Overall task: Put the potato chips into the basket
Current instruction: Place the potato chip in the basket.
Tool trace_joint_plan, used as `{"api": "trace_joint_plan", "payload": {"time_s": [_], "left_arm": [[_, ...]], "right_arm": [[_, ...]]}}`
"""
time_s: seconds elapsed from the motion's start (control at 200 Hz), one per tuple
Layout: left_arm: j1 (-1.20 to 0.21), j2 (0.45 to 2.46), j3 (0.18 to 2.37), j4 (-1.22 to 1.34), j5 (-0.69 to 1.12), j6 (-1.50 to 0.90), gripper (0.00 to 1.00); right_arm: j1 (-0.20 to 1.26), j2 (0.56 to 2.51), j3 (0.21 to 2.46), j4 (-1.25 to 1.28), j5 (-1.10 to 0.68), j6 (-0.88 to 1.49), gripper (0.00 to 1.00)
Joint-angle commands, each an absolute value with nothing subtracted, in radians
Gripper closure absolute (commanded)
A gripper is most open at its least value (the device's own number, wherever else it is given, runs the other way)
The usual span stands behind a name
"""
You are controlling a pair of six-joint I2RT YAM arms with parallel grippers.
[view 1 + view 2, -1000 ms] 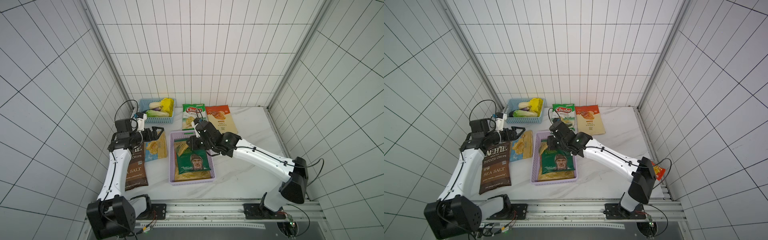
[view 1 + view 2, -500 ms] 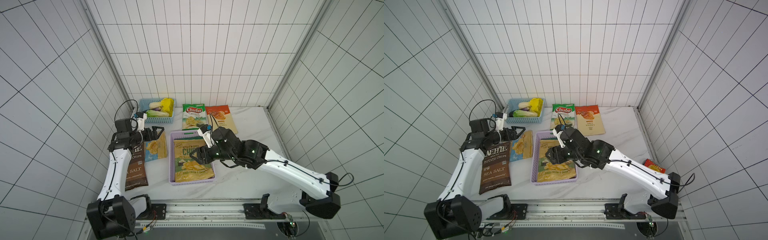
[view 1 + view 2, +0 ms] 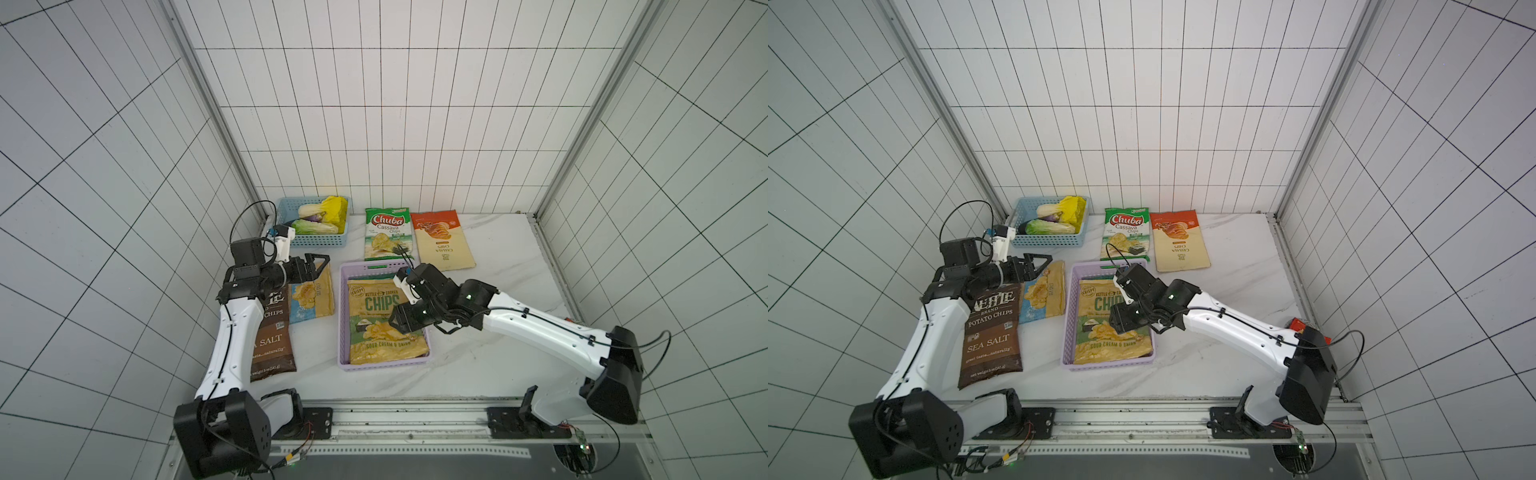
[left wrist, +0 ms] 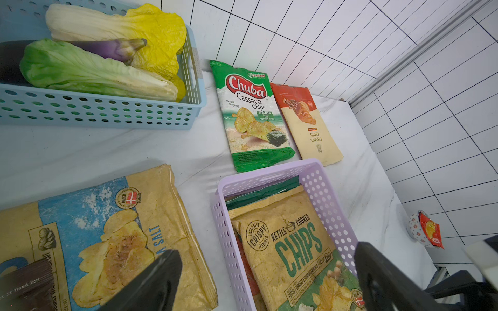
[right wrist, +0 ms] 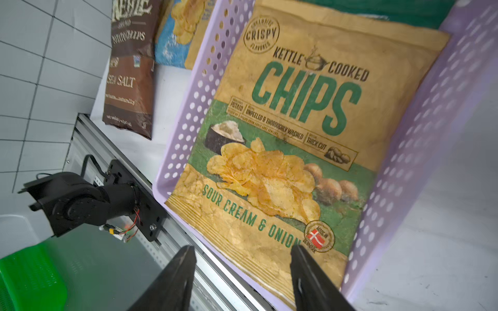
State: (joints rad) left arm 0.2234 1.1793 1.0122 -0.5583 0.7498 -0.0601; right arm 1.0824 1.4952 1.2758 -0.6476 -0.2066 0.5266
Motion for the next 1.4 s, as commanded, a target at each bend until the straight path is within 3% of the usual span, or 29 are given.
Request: {"api": "trace_joint_plan", "payload": {"time_s": [0.0,0.175,0.879,1.209,1.394], "left_arm": [[0.222,1.188,1.005,-0.541,0.766,-0.044,0.02],[0.218,1.183,1.006,-0.541,0.772,-0.049,0.02],[0.218,1.18,1.008,-0.541,0.762,-0.049,0.02],[0.215,1.183,1.008,-0.54,0.763,-0.051,0.02],[0.215,1.184,1.006,-0.54,0.758,-0.049,0.02]], "right_arm": [[1.106,1.56,1.274,-0.6,-0.33,0.454,0.41],[1.182,1.668,1.315,-0.656,-0.441,0.388,0.44],[1.152,1.847,1.357,-0.615,-0.336,0.37,0.48],[1.132,1.698,1.345,-0.621,-0.335,0.357,0.47],[0.996,1.543,1.296,-0.604,-0.293,0.416,0.44]]}}
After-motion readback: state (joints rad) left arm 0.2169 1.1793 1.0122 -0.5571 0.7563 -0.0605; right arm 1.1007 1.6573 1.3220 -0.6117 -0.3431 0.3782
